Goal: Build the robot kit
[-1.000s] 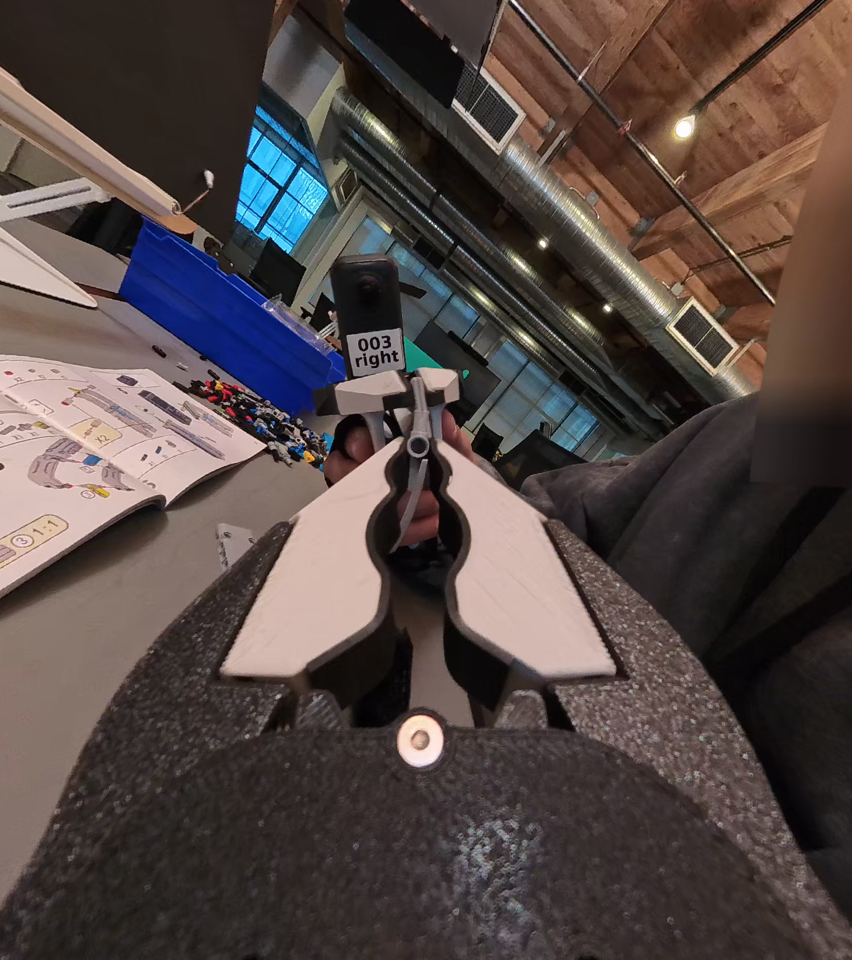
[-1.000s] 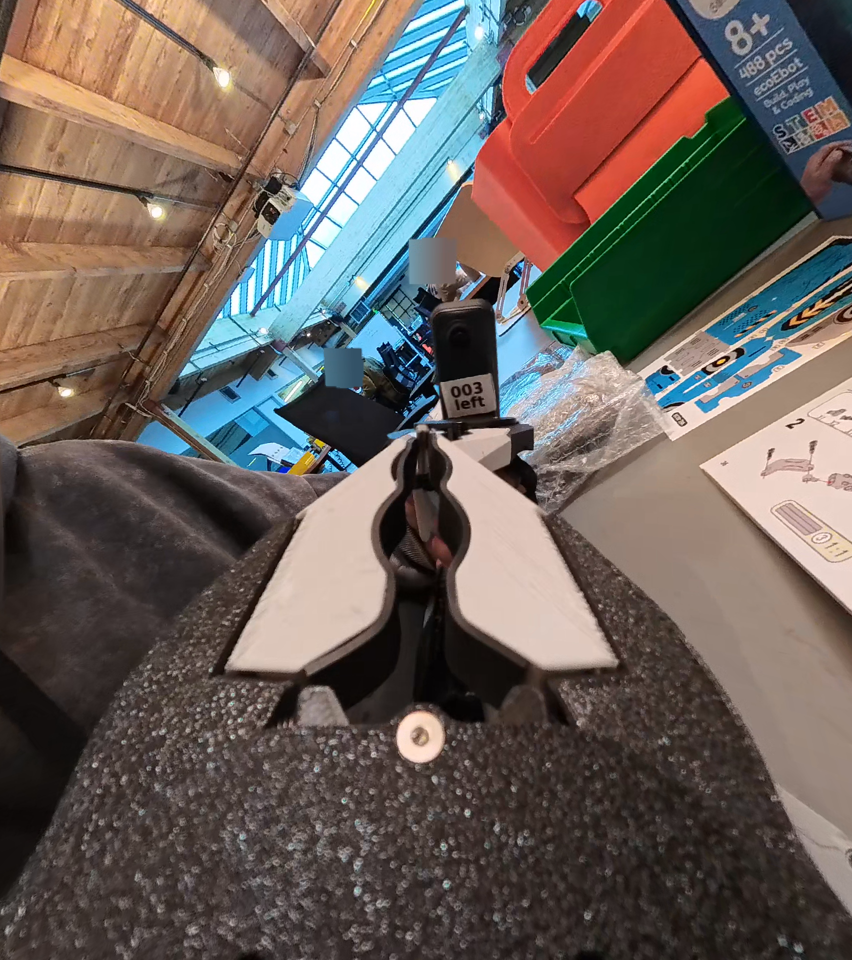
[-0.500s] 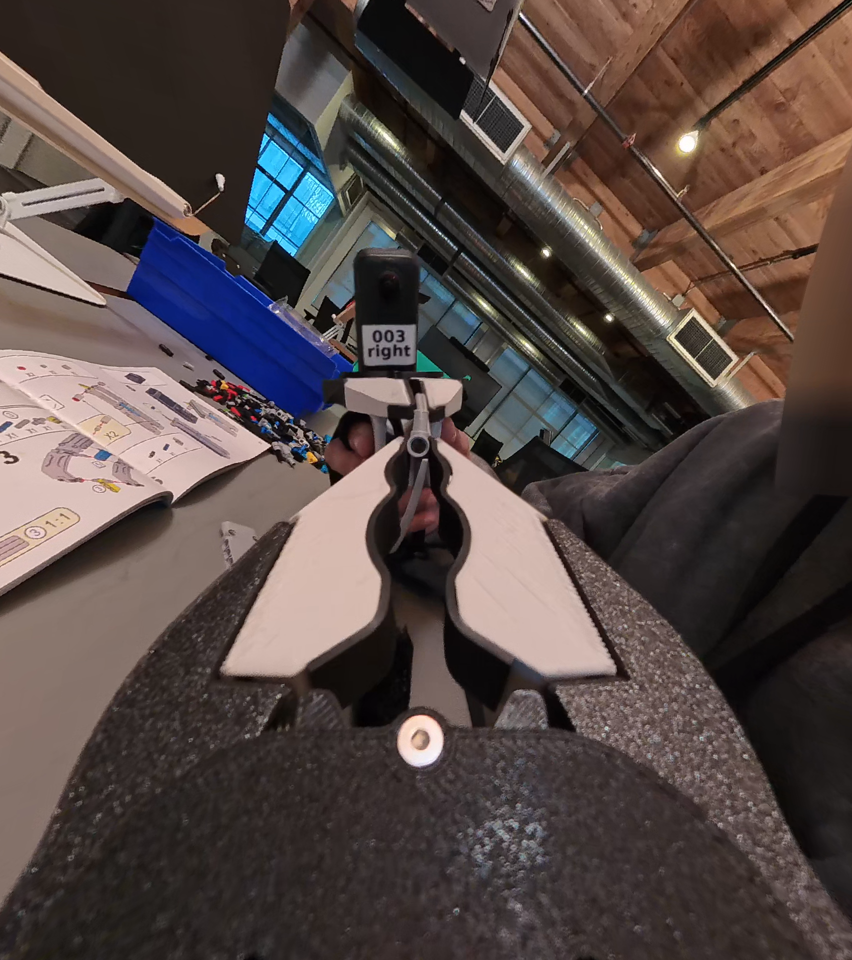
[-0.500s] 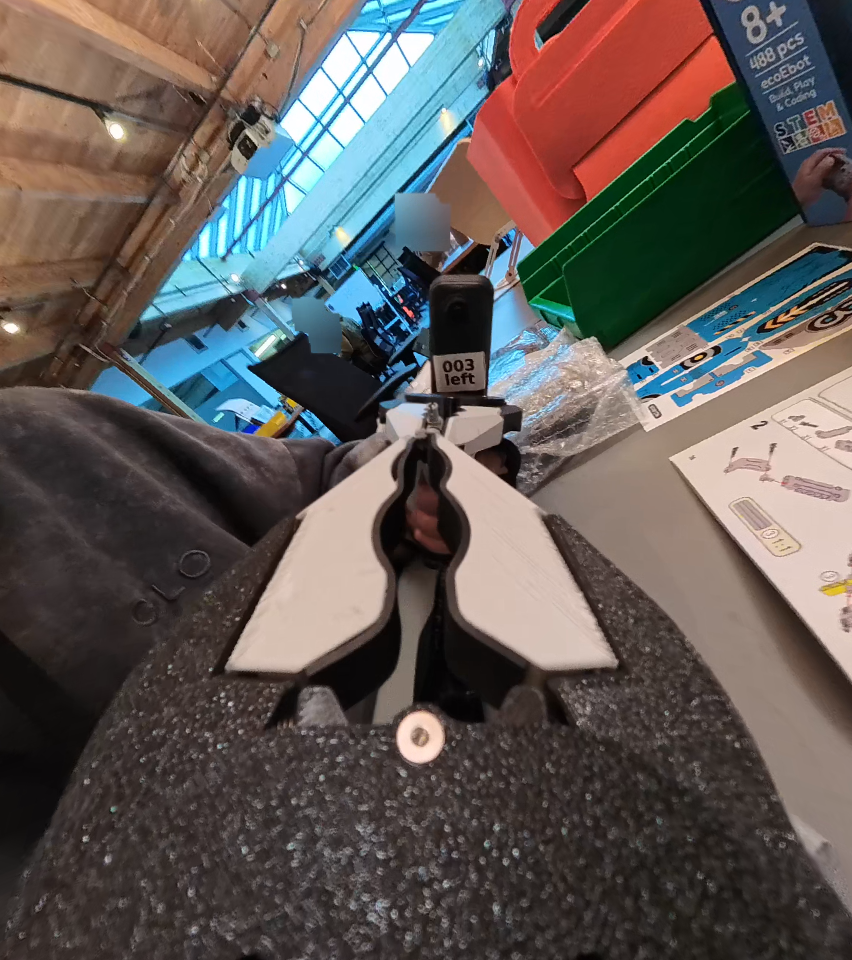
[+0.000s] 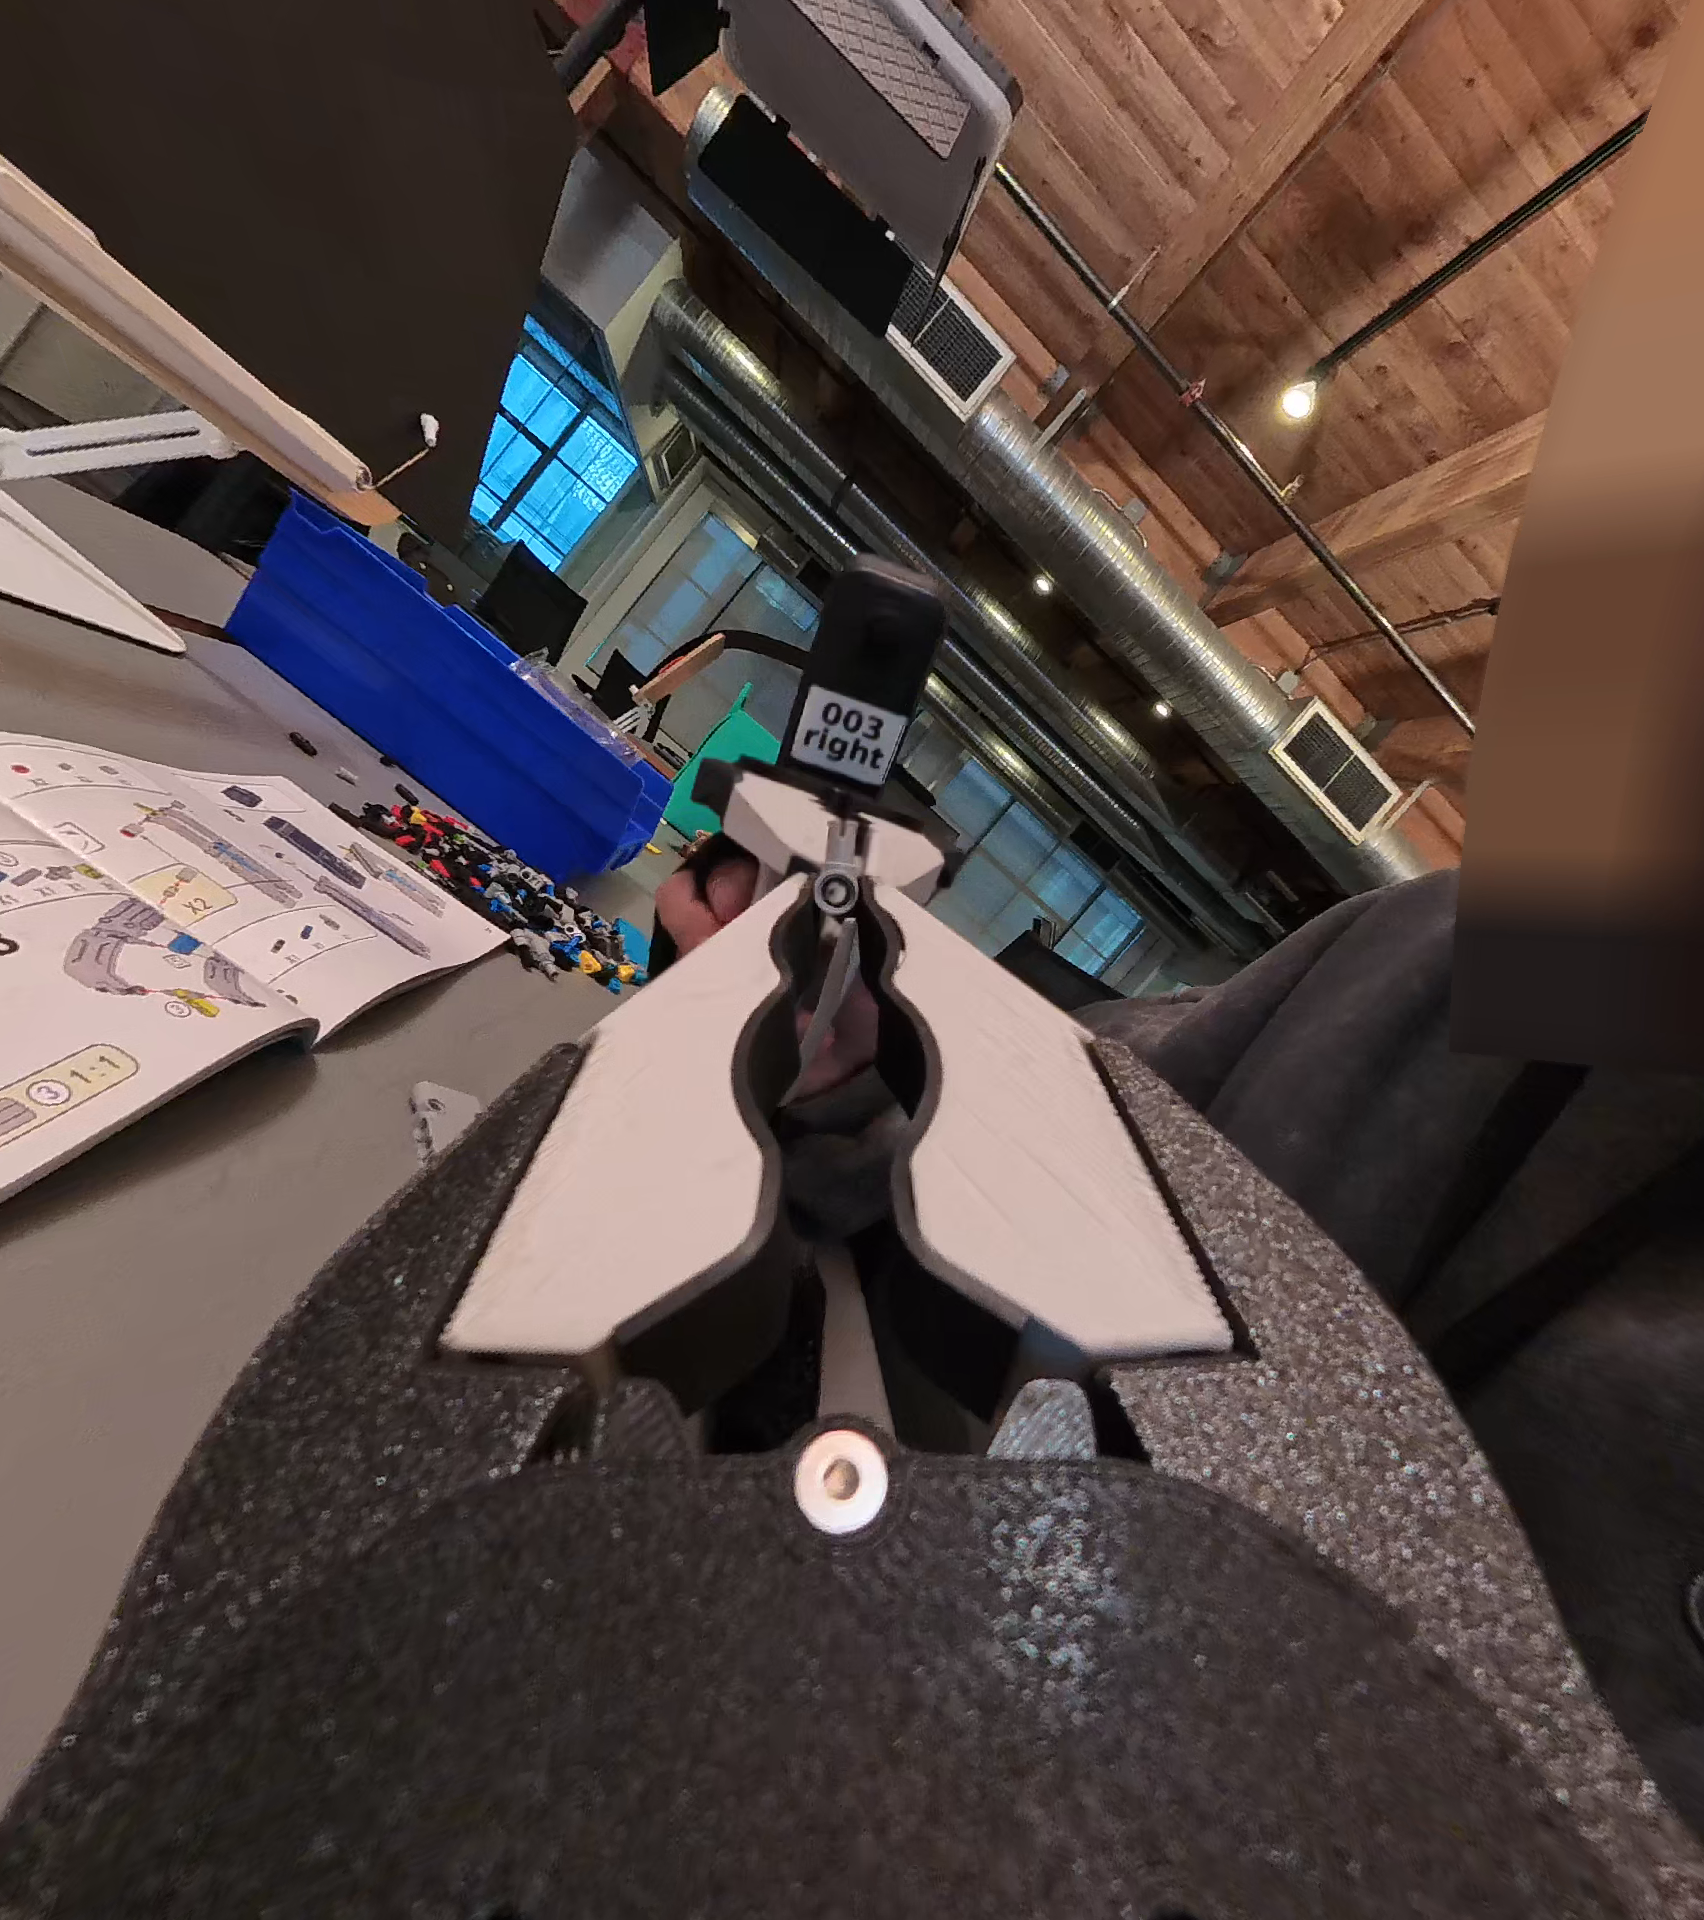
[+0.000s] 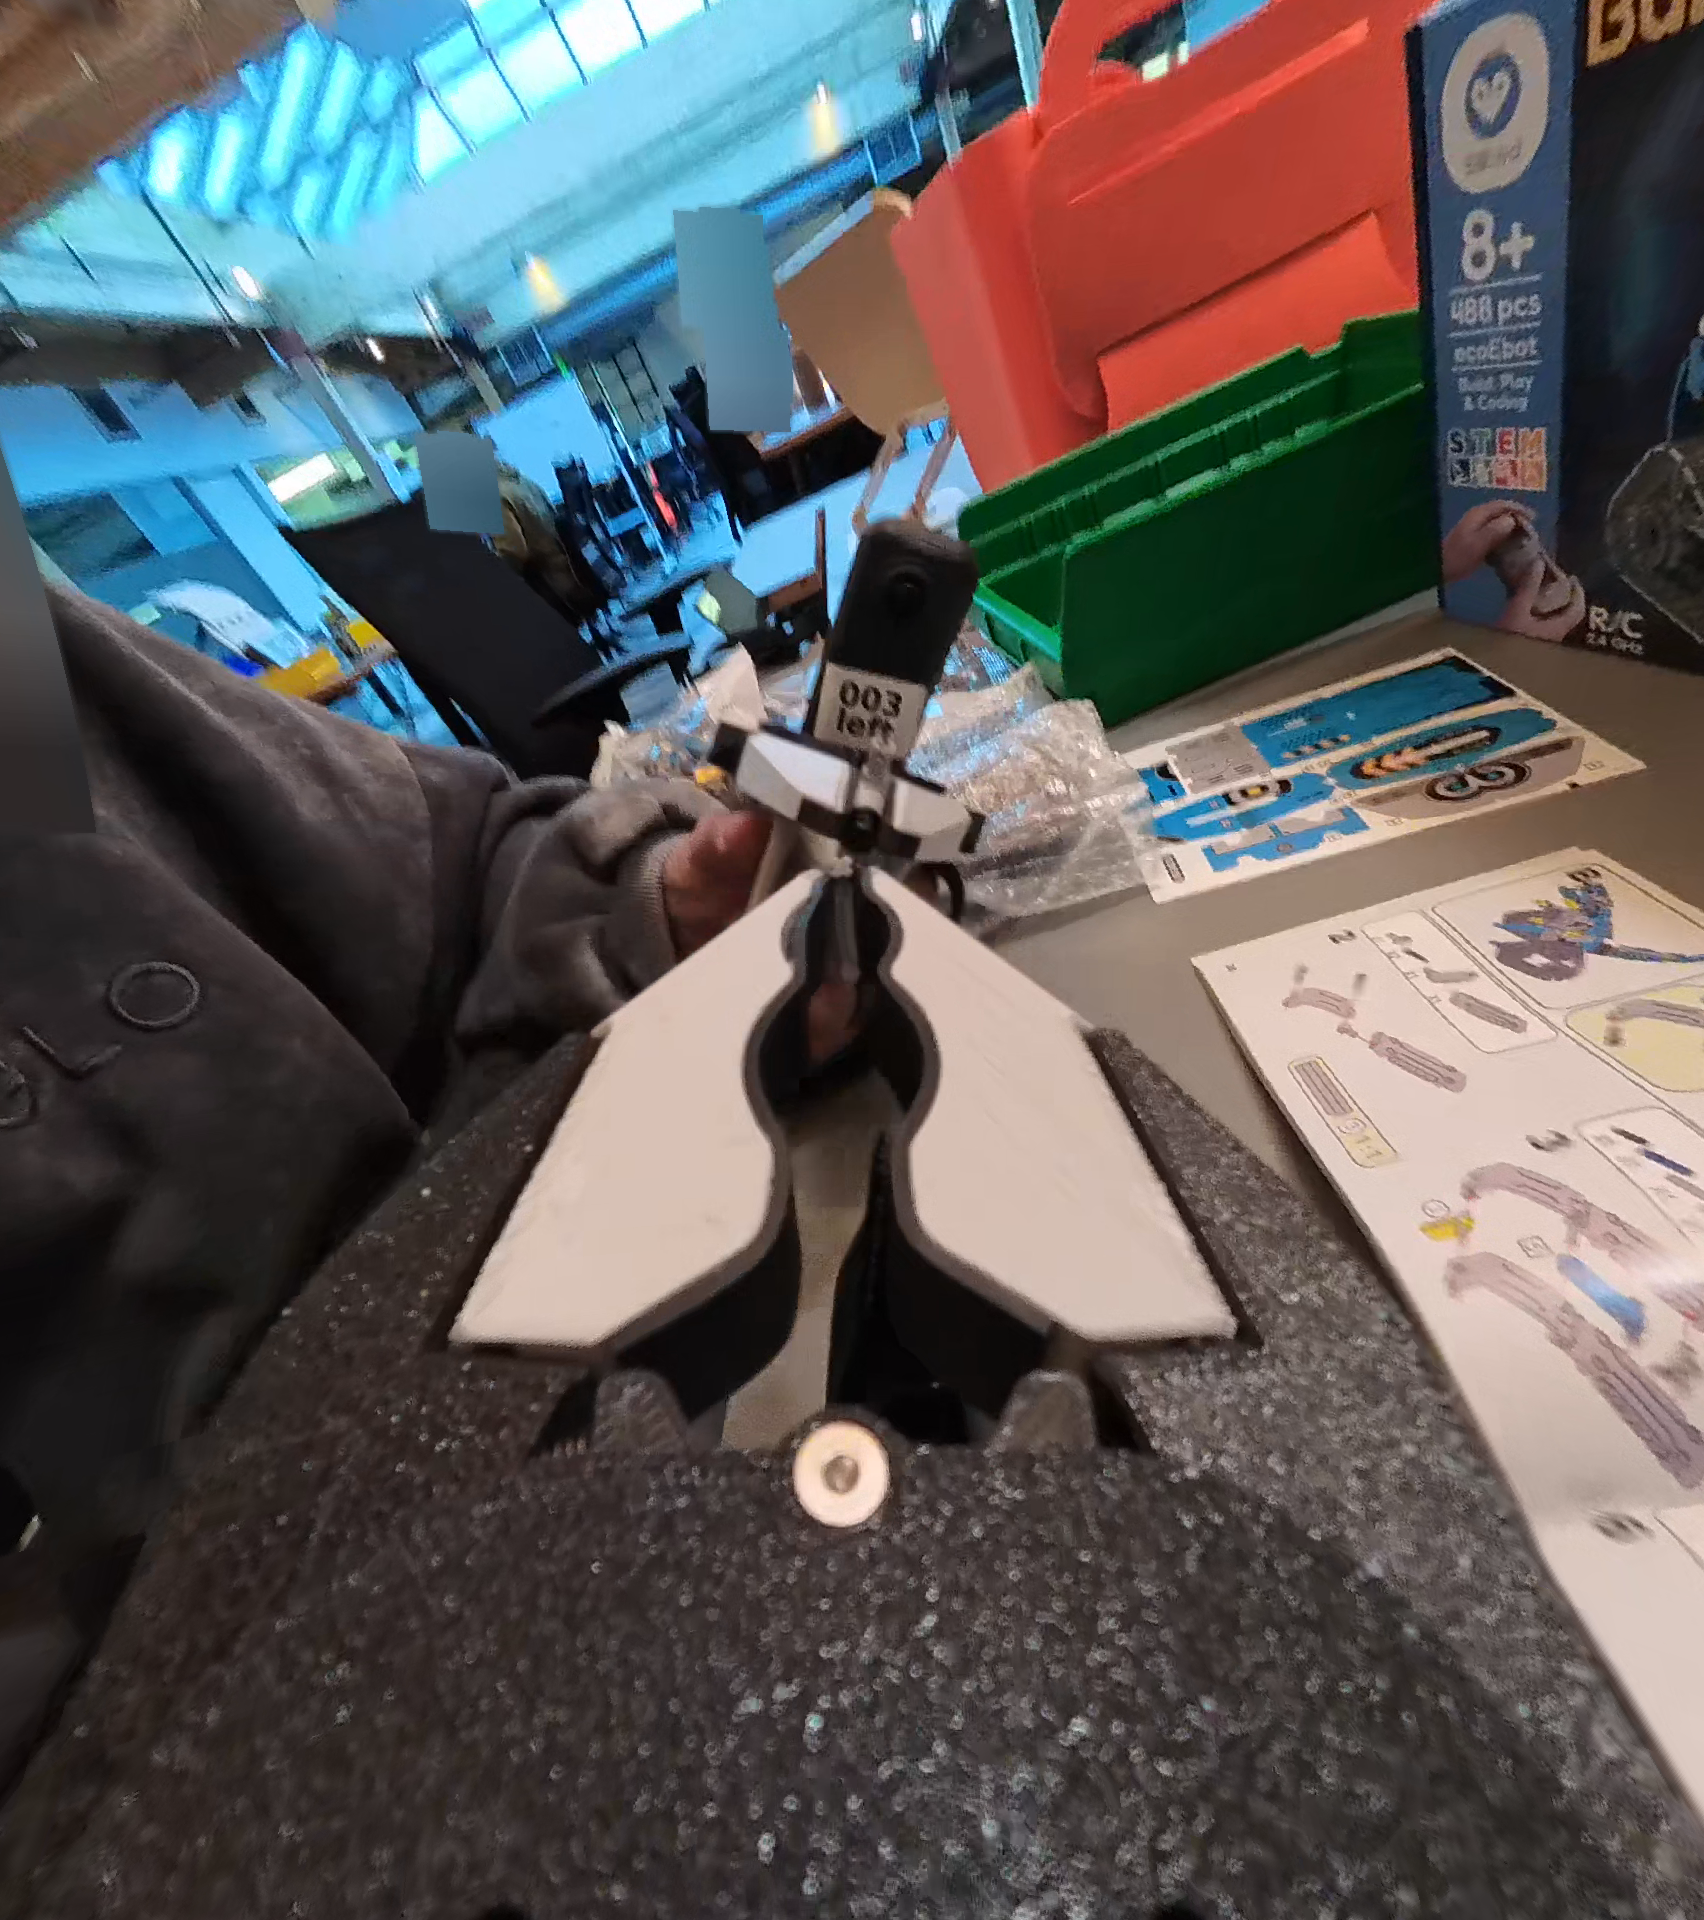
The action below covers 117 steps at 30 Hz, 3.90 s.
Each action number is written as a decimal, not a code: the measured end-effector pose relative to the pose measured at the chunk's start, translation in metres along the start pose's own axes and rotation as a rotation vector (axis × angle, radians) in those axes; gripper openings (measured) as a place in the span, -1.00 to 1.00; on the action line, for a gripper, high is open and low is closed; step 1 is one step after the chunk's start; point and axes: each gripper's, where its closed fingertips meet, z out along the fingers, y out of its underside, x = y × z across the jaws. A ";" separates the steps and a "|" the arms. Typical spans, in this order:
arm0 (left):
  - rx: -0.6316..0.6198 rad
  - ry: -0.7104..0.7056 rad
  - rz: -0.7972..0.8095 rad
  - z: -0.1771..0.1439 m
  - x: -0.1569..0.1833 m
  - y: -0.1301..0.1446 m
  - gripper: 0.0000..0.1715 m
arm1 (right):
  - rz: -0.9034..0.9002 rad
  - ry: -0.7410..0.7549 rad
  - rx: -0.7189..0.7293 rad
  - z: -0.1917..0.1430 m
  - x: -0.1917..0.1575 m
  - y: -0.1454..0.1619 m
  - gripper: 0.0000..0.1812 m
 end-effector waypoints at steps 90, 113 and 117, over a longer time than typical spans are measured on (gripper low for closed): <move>-0.017 0.268 -0.277 0.011 0.032 0.010 -0.94 | -0.661 0.132 0.084 0.004 -0.034 -0.010 -0.97; -0.143 0.106 -0.122 0.016 0.016 0.034 -0.94 | -0.337 0.097 -0.935 -0.114 0.041 0.144 -0.97; -0.141 0.109 -0.124 0.016 0.017 0.034 -0.94 | -0.356 0.100 -0.936 -0.114 0.041 0.144 -0.96</move>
